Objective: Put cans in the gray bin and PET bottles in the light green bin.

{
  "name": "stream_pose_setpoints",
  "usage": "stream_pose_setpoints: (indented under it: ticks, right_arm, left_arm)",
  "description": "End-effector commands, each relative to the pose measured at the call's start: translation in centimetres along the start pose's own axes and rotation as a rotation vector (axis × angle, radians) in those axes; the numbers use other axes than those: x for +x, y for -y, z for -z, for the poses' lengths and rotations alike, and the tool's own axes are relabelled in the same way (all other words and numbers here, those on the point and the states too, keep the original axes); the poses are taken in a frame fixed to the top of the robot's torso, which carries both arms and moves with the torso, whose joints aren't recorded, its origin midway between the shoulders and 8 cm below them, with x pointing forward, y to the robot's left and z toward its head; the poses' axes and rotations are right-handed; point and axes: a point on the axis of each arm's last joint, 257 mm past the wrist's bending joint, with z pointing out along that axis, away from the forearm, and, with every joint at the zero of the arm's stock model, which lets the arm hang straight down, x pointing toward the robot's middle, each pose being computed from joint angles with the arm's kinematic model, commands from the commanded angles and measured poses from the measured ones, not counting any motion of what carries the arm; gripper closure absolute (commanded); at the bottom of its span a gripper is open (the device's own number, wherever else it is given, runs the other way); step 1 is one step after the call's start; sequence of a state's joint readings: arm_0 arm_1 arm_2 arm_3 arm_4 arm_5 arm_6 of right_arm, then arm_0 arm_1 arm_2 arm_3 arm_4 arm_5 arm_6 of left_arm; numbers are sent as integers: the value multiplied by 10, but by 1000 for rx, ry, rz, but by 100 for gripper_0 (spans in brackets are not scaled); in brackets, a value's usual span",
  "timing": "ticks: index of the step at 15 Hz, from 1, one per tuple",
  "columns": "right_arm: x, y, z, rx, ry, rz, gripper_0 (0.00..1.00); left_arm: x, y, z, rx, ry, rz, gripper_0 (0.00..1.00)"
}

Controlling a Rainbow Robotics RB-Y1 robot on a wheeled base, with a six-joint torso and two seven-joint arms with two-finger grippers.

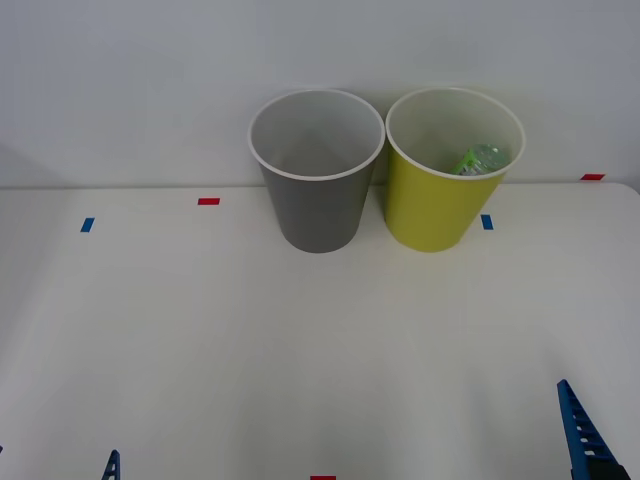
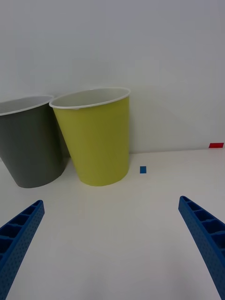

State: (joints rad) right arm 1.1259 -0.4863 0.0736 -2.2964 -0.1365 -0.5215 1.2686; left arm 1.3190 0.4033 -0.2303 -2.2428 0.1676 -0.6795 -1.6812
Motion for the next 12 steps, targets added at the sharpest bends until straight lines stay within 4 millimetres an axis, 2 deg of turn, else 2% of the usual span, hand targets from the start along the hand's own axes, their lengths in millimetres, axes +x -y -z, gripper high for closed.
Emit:
stream_pose_setpoints:
  ticks: [1, 12]
  right_arm:
    - [0, 0, 0, 0, 0, 0, 0]
    - [0, 0, 0, 0, 0, 0, 0]
  left_arm:
    - [10, 5, 10, 7, -17, -1, 0]
    - [10, 2, 10, 8, -16, -14, 0]
